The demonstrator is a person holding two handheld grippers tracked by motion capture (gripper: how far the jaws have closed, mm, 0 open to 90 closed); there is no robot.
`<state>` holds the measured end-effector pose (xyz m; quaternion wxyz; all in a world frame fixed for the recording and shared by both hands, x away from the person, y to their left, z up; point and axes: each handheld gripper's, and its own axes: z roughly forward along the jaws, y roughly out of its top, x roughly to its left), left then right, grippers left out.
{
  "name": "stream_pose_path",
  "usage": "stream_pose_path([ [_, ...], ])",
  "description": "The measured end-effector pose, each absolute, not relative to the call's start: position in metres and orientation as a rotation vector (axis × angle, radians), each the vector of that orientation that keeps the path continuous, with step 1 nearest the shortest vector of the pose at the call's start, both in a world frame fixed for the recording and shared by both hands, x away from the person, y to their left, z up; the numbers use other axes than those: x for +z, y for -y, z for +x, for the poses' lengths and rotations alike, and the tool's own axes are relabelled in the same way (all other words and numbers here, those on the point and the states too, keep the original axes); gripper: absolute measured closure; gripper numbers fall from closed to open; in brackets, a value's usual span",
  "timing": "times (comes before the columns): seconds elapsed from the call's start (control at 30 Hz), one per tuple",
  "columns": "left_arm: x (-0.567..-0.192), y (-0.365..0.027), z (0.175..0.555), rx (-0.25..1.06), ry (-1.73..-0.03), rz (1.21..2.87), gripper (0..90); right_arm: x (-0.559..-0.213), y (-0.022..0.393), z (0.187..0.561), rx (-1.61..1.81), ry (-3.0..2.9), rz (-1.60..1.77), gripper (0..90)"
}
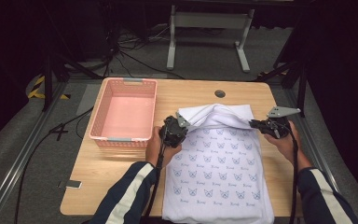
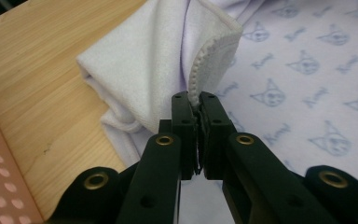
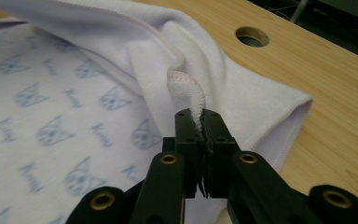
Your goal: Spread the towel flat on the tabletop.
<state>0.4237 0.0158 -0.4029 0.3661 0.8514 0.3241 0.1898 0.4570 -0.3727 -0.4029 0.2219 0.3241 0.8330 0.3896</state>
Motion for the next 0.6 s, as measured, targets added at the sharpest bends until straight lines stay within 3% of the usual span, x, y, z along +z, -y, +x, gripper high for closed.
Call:
stream_pose_path([
  [0.27,-0.373,-0.059,0.378,0.559,-0.641,2.134,86.5,-0.376,0.384,0.397,1.228,-2.337,0.717,86.4],
  [0.43,-0.366,-0.09,0.34,0.466,-0.517,2.148,86.4,-0.356,0.407,0.348,1.369,-2.368,0.605,86.5],
  [0.6,-0.385,-0.098,0.293,0.313,-0.401,2.269,86.2,-0.369,0.411,0.304,1.331,-2.511,0.506,86.4],
])
